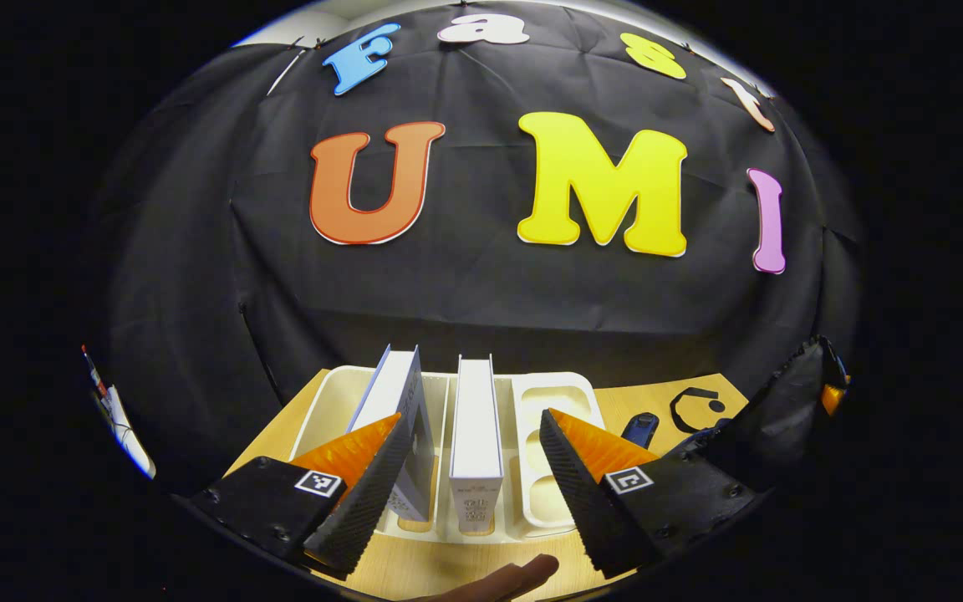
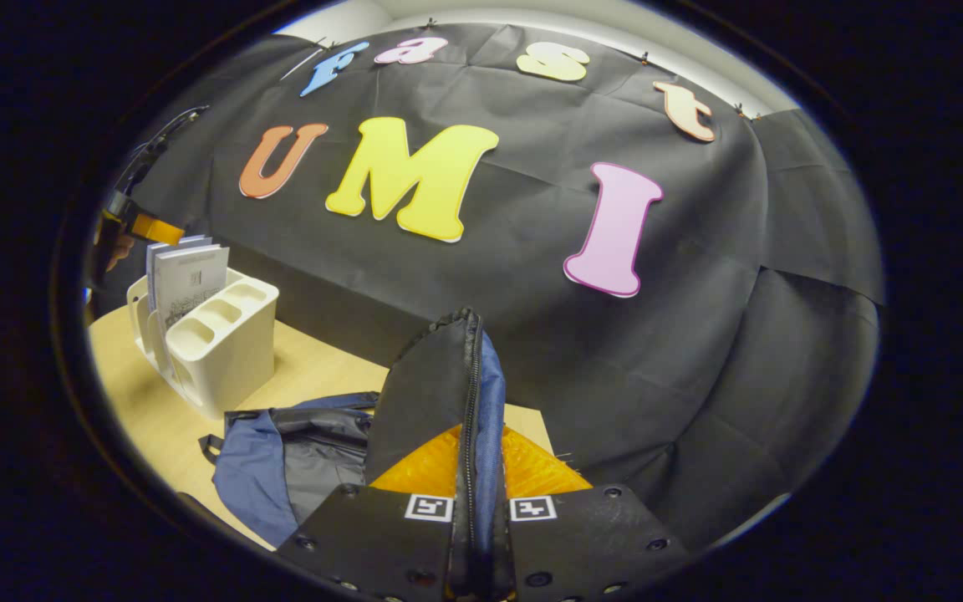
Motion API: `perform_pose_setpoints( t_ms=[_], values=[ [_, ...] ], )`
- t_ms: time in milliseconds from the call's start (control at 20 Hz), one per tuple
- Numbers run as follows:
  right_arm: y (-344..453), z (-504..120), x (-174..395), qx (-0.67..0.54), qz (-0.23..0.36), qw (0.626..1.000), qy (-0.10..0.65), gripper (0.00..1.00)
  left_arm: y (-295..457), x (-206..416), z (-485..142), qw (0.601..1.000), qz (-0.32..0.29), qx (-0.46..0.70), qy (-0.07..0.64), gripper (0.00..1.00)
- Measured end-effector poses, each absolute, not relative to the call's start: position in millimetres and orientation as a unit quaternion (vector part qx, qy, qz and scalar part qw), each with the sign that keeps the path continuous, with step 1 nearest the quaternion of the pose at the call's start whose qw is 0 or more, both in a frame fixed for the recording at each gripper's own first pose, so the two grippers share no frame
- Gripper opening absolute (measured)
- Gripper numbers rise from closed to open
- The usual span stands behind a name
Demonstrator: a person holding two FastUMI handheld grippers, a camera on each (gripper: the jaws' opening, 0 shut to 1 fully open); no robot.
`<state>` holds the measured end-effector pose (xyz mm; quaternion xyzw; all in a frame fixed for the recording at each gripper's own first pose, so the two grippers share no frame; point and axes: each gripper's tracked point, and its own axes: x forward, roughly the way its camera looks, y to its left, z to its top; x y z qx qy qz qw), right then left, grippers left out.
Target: Open the schoolbag, grab two books from the bookshelf and put them into the schoolbag.
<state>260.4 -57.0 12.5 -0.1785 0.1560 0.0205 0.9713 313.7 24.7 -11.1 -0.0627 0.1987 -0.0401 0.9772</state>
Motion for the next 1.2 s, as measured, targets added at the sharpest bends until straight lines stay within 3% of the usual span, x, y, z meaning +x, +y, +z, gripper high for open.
perform_pose_setpoints(
  t_ms=[400,750,850,1000,1100,1200],
  values=[
    [-68.0,2.1,257.3,-0.171,0.029,0.972,0.159,0.09,1.3,362.1,-40.5,0.964,-0.076,0.011,0.255,0.97],
    [-70.9,-7.9,254.6,-0.168,0.036,0.972,0.16,0.11,11.8,376.3,-79.8,0.945,-0.048,0.023,0.324,0.92],
    [-73.7,-10.1,254.1,-0.164,0.036,0.972,0.163,0.1,15.5,373.4,-86.4,0.936,-0.044,0.034,0.347,0.88],
    [-76.7,-12.6,251.6,-0.16,0.036,0.973,0.163,0.11,5.4,372.6,-96.5,0.918,-0.066,0.042,0.388,0.7],
    [-78.4,-15.2,250.0,-0.158,0.036,0.973,0.162,0.11,8.7,369.9,-107.2,0.903,-0.064,0.068,0.42,0.7],
    [-78.1,-17.4,248.9,-0.154,0.039,0.974,0.161,0.11,9.1,370.0,-107.8,0.897,-0.069,0.076,0.43,0.6]
  ],
)
